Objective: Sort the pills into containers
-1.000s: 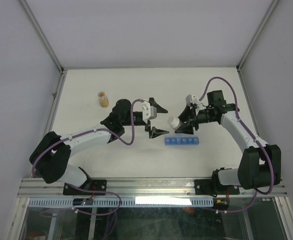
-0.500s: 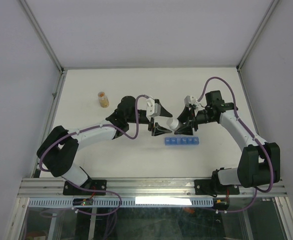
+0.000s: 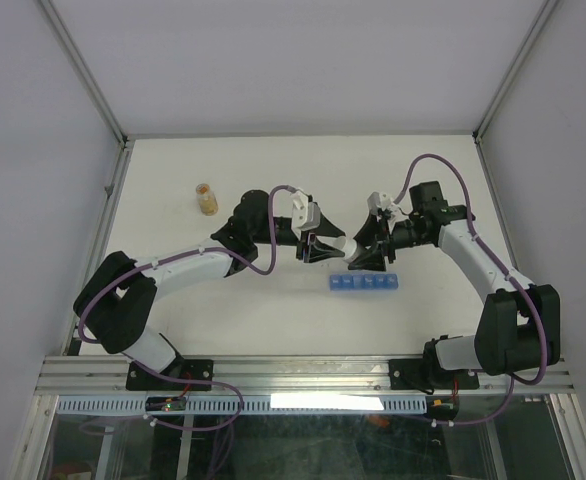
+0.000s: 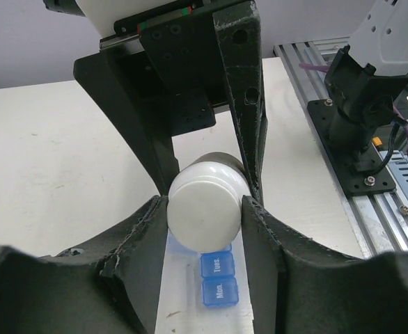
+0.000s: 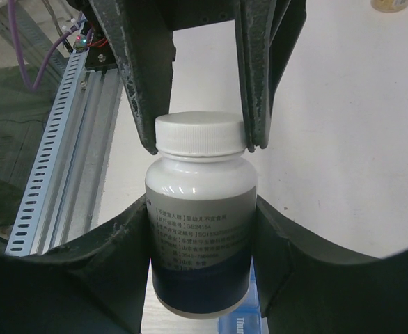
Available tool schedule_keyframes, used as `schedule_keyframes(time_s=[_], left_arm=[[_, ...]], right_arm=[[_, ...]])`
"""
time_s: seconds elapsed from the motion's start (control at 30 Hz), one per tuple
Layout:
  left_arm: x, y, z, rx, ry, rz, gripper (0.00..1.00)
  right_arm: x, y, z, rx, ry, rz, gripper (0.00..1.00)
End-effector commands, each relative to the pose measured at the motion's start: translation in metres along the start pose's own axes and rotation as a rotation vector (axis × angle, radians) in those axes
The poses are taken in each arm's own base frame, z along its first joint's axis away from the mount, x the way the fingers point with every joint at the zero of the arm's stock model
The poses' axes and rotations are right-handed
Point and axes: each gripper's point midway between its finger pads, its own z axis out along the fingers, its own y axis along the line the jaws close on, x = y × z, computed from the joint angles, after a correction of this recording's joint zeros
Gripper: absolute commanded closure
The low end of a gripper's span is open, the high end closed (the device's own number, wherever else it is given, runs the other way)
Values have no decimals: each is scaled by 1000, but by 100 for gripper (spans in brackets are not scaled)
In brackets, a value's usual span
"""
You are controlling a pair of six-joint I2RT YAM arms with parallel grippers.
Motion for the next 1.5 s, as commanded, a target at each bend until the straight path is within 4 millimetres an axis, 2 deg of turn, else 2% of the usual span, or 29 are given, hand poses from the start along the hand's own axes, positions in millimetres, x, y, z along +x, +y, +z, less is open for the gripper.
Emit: schedule_keyframes(time_s=[0.0, 0.2, 0.33, 0.4, 0.5, 0.63, 0.7, 0.83, 0.87, 1.0, 1.2, 1.3, 1.47], left_arm=[[-25, 0, 4, 34, -54, 48, 60], [-27, 4, 3, -10, -54, -22, 83], [-37, 18, 2, -159, -90, -205, 100], [-41, 25, 2, -285, -128, -346, 100], [-45, 23, 5, -393, -167, -490, 100], [-45, 23, -4, -474, -197, -576, 100], [-51, 21, -7, -475, -213, -571, 88], [-59, 15, -3, -423, -222, -546, 47], [-62, 14, -2, -411, -228, -534, 33], [-67, 14, -7, -416, -238, -471, 3], [-82, 8, -28, -439, -253, -303, 1], [-89, -7, -37, -378, -240, -156, 1], [-92, -28, -43, -237, -215, -35, 1]], right_arm=[[-21, -4, 0, -9, -33, -76, 100], [-21, -5, -1, -8, -32, -77, 100], [-20, -6, -1, -1, -25, -74, 100], [-21, -8, -1, 1, -25, -70, 100], [-22, -6, -1, -2, -31, -68, 100], [-23, -6, -1, -3, -33, -70, 100], [-23, -5, -1, -6, -36, -67, 100], [-22, -4, 0, -9, -36, -70, 100], [-22, -4, 0, -9, -35, -69, 100], [-22, -4, 0, -11, -35, -68, 100], [-21, -3, -1, -15, -33, -71, 100], [-22, -2, -1, -16, -32, -77, 100], [-23, -1, -1, -18, -33, -85, 100]])
